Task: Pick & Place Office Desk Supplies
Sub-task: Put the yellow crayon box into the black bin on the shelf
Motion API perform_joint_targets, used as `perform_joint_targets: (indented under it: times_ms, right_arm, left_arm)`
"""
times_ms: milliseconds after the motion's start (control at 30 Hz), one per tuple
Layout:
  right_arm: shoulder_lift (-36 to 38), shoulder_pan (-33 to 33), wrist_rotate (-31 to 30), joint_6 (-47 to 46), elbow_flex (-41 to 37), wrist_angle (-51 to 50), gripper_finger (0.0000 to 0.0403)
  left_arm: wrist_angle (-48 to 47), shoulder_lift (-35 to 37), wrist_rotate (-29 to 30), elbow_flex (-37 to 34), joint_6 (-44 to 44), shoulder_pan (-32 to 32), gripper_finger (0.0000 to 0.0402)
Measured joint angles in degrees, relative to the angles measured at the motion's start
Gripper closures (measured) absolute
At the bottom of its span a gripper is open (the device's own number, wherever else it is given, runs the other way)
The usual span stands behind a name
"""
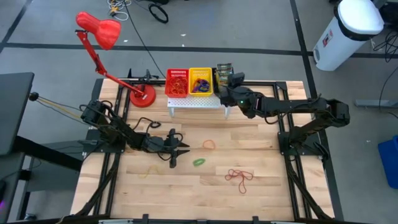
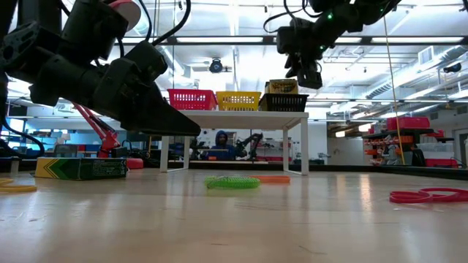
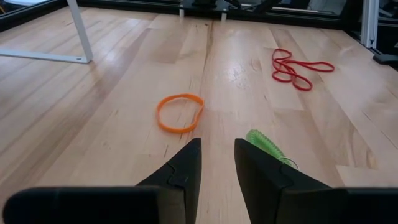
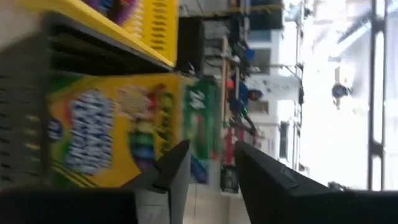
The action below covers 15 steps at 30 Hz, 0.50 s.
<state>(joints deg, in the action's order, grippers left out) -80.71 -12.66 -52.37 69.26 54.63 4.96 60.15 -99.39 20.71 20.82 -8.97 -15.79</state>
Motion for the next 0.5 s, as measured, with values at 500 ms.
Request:
perform_joint_targets:
  times_ms: [500]
  right_arm:
    - [15.9, -1.7, 11.3, -37.6, 1.2, -13.2, 0.0279]
  left_arm:
    - [0.1, 0.0, 0.0, 0.0, 0.0, 0.0, 0.0299]
